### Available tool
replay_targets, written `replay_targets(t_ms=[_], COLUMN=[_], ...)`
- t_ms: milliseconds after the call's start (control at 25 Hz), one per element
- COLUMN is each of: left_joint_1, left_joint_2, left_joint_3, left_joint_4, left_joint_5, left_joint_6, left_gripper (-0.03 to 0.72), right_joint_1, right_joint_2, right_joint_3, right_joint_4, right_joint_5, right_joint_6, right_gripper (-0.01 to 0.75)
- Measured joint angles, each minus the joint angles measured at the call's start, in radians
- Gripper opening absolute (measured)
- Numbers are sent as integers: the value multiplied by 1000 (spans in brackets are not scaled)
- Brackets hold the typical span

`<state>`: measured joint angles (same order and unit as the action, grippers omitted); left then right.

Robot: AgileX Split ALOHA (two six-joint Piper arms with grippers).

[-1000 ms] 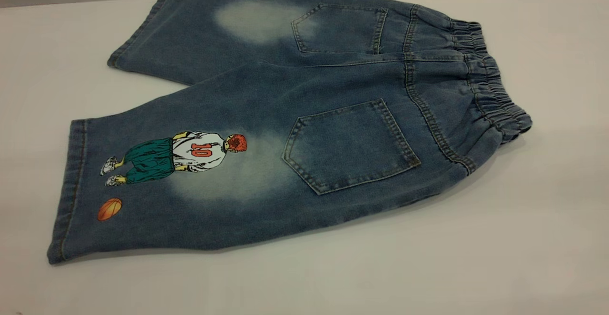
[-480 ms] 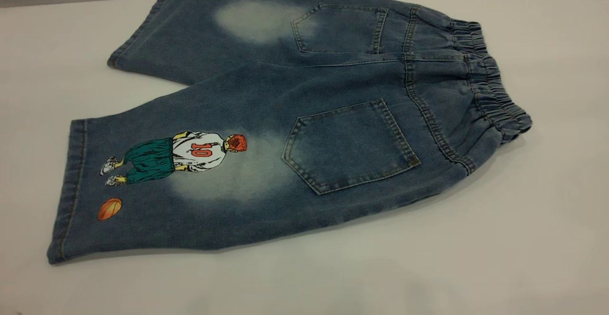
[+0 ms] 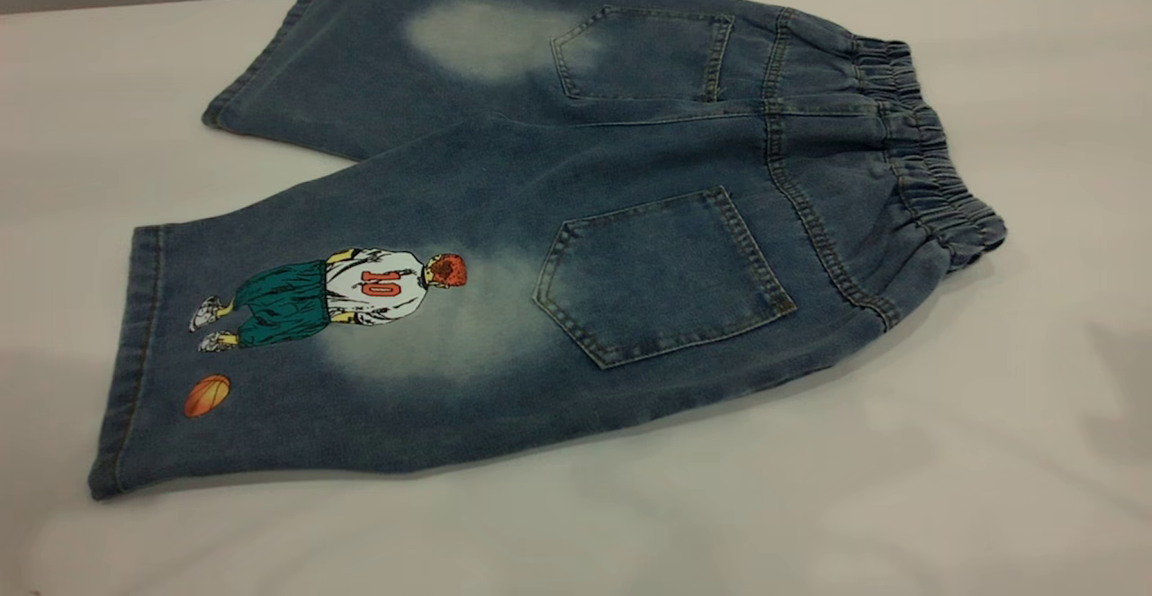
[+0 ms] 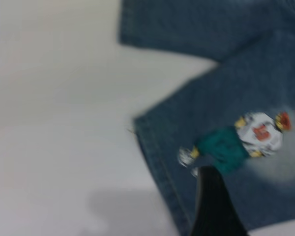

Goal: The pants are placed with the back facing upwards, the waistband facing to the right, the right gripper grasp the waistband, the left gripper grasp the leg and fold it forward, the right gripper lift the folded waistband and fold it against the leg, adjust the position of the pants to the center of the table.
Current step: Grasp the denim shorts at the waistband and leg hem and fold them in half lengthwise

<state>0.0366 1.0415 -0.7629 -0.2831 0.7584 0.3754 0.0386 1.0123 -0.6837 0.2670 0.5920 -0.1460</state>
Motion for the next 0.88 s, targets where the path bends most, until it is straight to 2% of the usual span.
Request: replay_targets(t_ms=[200, 440, 760, 880], left_joint_1=[-49, -132, -133, -157], left_joint_2=[111, 218, 320, 325], left_joint_3=[50, 104, 104, 104], left_joint_4=[-2, -5, -68, -66], left_joint_5=[-49, -111, -141, -141], left_joint_6=[15, 14, 32, 32], left_gripper=[388, 388, 388, 388], right_joint_1=[0, 0, -2, -9], right_joint_2=[199, 408, 662, 762], right_joint_3=[0, 0, -3, -3], right_joint_4=[27, 168, 485, 608], right_joint_5=[-49, -127, -219, -245], right_joint_6=[0, -108, -418, -547], right_gripper=[381, 381, 381, 381])
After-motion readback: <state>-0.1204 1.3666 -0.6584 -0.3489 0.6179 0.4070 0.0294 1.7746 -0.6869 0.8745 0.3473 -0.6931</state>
